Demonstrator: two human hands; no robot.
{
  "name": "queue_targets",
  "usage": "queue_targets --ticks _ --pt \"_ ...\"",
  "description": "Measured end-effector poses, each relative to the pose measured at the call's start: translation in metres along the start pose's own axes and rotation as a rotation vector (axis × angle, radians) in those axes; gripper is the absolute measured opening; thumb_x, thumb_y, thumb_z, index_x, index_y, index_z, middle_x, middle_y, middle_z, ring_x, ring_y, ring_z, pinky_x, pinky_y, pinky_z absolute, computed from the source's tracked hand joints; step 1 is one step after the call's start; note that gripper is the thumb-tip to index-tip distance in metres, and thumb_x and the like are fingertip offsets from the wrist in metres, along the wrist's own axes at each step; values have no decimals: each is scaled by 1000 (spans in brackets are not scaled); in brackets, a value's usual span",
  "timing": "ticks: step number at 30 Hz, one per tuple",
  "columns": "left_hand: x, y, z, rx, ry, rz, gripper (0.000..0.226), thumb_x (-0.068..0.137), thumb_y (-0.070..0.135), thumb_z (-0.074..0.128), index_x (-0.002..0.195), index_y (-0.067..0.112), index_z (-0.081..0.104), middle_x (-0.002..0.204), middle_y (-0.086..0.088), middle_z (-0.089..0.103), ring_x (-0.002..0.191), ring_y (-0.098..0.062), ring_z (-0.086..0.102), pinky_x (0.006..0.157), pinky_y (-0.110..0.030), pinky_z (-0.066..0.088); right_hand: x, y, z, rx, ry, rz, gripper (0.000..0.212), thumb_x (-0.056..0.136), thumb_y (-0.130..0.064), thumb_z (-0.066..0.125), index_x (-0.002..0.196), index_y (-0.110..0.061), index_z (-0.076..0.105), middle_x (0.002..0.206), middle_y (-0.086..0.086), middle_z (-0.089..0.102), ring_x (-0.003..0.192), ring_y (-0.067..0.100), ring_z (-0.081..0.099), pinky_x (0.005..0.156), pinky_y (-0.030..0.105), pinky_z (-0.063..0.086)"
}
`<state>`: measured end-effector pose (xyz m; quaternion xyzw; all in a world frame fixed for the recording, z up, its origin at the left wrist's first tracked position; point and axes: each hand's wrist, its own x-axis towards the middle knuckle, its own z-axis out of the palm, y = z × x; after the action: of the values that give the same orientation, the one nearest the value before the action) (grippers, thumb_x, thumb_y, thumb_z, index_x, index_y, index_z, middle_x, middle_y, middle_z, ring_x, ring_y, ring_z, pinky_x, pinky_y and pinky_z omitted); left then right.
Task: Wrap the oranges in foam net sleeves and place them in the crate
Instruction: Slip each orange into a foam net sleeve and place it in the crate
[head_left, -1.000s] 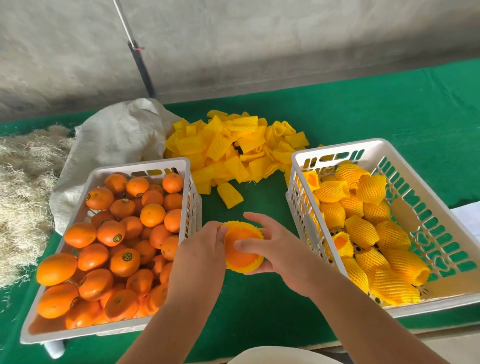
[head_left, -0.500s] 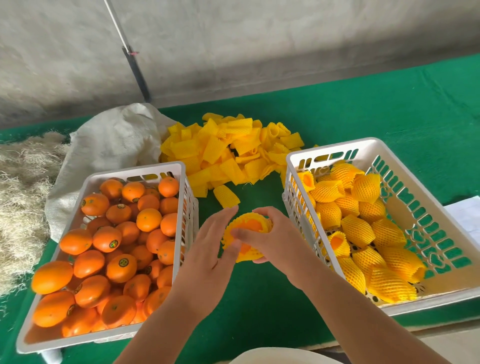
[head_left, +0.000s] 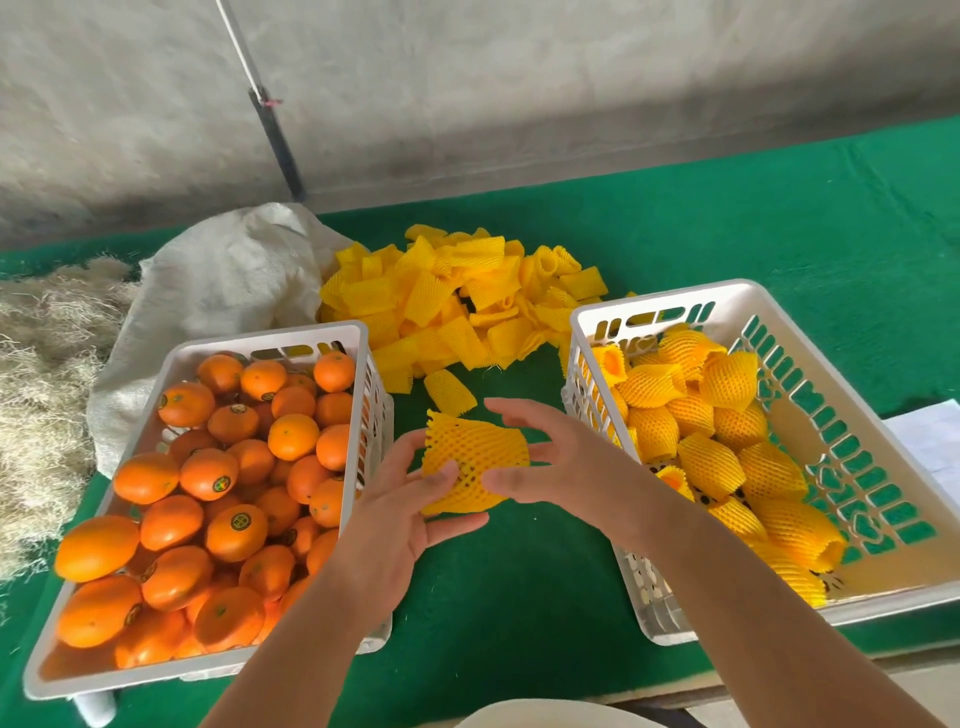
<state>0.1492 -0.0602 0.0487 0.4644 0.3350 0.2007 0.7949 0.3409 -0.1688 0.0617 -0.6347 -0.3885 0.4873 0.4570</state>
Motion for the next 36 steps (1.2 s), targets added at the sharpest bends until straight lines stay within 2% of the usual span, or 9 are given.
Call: queue_targets --ticks 5,8,12,15,22,26,31,34,36 --pt "1 -4 10 41 7 -2 23 96 32 70 117 41 72 127 -5 75 115 -33 74 88 -53 64 7 10 12 -251 46 -87 80 74 -69 84 142 -59 43 124 -25 57 101 -1 65 71 16 58" --pt "6 -4 16 146 119 10 37 94 42 67 127 28 59 118 -9 77 102 -35 78 83 -53 65 10 15 12 -246 67 -76 81 66 -76 84 135 -57 45 116 -24 61 98 -6 65 68 18 60" --pt "14 -6 22 286 181 24 45 87 49 63 118 18 54 103 -3 80 91 -31 80 74 -48 67 12 20 7 -282 95 -49 82 60 -83 82 128 -57 44 111 -22 63 90 1 70 65 19 60" --pt "20 -6 30 375 193 22 42 88 52 63 107 15 56 90 9 77 84 -26 81 61 -37 66 13 24 3 -387 131 -35 90 56 -88 78 130 -51 42 114 -21 58 94 6 67 71 22 61" --pt "36 -12 57 431 166 2 38 90 52 67 104 18 59 98 -5 79 86 -29 80 72 -49 67 7 37 -16 -543 311 -82 84 63 -93 65 130 -47 43 112 -23 53 100 0 56 82 23 56" --pt "50 -14 72 363 62 -10 41 89 53 67 117 23 66 115 6 77 105 -22 78 79 -48 67 2 46 -52 -306 481 -39 67 66 -86 70 119 -51 51 100 -24 64 88 -6 64 62 13 56" --pt "65 -19 71 502 59 39 43 91 55 62 124 27 68 124 15 74 111 -11 75 84 -45 66 1 79 -115 -144 705 87 55 78 -73 76 121 -47 54 108 -22 64 89 2 65 66 17 54" --pt "72 -31 57 593 150 4 28 101 43 58 120 24 69 113 15 77 102 -6 75 81 -42 67 3 103 -150 -191 734 211 78 82 -67 78 146 -33 48 116 -15 62 89 6 65 60 18 51" --pt "72 -41 46 623 199 -44 21 106 33 57 117 21 71 108 16 78 98 -4 75 77 -39 67 7 120 -166 -234 722 292 88 83 -64 79 153 -26 43 126 -5 63 102 23 69 72 34 60"
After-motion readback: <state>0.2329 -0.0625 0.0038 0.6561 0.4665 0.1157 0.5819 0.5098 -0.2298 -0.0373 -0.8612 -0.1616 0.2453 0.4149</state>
